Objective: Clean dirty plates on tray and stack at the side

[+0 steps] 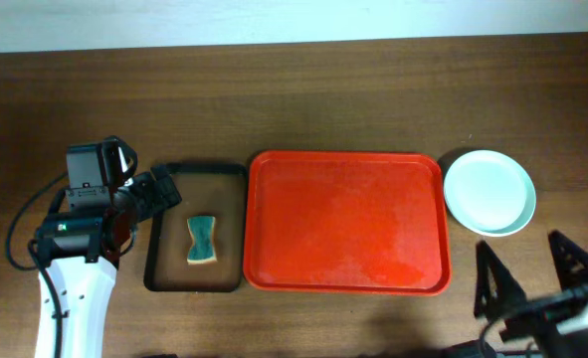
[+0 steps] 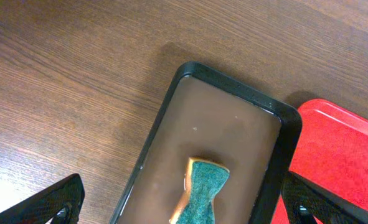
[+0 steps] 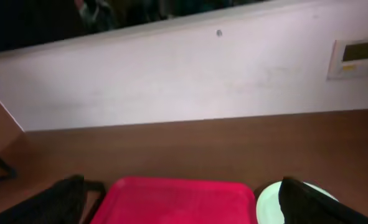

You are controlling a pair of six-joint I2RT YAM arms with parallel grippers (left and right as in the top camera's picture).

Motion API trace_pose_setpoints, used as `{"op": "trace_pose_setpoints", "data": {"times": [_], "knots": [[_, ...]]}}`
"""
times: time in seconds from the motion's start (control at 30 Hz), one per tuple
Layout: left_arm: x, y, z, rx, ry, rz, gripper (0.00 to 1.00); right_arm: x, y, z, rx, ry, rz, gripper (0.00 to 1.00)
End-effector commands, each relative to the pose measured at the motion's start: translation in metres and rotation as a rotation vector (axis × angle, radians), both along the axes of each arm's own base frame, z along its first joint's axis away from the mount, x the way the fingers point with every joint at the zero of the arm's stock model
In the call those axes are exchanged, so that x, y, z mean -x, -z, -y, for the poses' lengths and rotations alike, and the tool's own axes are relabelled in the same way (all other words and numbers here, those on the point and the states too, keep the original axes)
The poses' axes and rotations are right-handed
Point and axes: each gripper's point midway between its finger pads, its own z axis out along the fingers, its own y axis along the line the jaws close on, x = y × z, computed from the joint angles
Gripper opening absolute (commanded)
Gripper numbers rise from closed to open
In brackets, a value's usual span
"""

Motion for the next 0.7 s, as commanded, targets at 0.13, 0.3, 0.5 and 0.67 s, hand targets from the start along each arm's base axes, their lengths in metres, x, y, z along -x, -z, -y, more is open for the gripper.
{"op": "trace_pose_setpoints", "data": {"times": [0.13,0.3,0.5,0.67], "knots": [[-0.001,-0.005,-0.002,0.002,-0.014,0.016,0.99,0.008,0.050,0.004,-0.008,0.015,0.078,0.98],[-0.001,-0.005,-0.002,0.002,-0.014,0.016,0.99,-0.027,0.032,0.001,-0.066,0.040,0.383,0.98],[-0.001,-0.005,-0.002,0.002,-0.014,0.016,0.99,-0.037,0.013,-0.004,-0.118,0.019,0.684,0.98],[-0.001,-0.005,-0.002,0.002,-0.014,0.016,0.99,-0.075,0.084,-0.002,-0.097,0.072,0.520,0.98]]}}
